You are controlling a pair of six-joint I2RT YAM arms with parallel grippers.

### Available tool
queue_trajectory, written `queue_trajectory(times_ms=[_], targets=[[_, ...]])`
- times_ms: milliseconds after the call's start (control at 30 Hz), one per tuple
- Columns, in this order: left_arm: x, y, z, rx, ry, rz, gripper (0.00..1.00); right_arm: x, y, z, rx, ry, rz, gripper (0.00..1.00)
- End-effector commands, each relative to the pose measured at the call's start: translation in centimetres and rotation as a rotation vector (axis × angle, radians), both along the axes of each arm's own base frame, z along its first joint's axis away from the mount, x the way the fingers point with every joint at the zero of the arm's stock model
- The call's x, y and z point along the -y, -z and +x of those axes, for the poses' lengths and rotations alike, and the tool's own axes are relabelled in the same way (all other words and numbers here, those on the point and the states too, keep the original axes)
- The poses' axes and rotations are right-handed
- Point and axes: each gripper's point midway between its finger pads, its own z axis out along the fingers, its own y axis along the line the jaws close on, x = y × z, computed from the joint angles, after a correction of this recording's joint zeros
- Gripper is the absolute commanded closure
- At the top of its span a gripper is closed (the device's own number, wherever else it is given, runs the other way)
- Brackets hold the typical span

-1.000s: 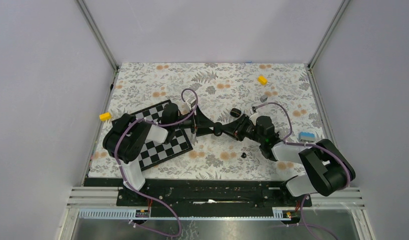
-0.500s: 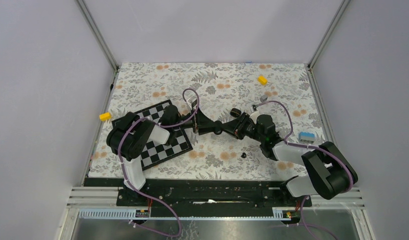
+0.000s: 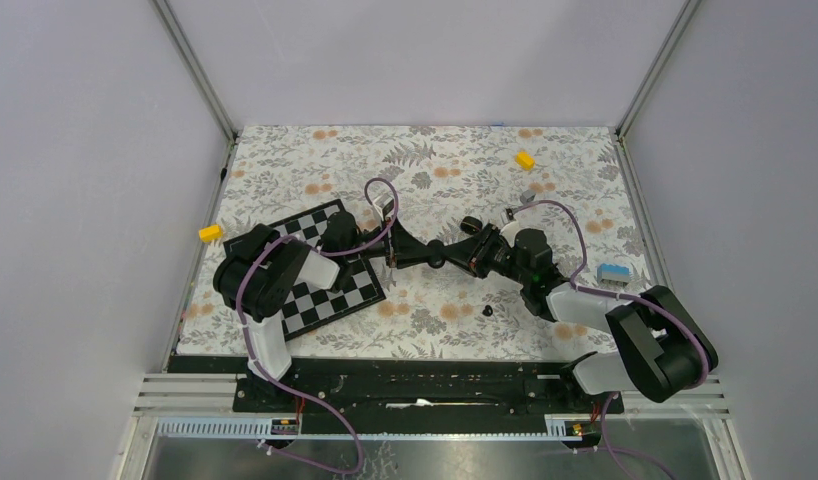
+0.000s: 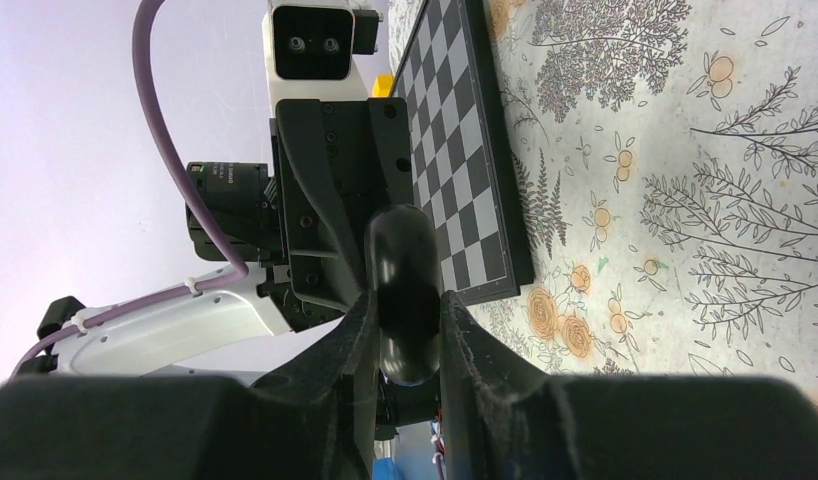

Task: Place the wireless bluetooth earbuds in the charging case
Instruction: Open the charging case to the charging case.

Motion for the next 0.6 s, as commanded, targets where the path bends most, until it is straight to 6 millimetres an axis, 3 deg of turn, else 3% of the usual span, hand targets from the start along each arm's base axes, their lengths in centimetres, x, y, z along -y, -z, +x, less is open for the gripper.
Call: queue_trajectory(times_ms=[0,67,133,567], targets=[[0.2,-2.4,-0.3,0.099,0.015,-0.069,0.95,0.4,-0.4,0.6,0.037,0.023,-0.023,0.78],[0.2,-2.8,-0.3,0.104,0.020,-0.077,1.00,0.7,0.6,0.6,0.015,0.034,-0.054,0.54],[0.3,-3.0,-0.3,0.109,0.022,-0.083,1.00,0.8,1.2,0.5,0.005,0.031,-0.073,0.44],[0.1,-4.9,-0.4,0.132,0.031,-0.138,1.00,2.4,4.1,-0.2,-0.064,0.081,-0.178,0.42]])
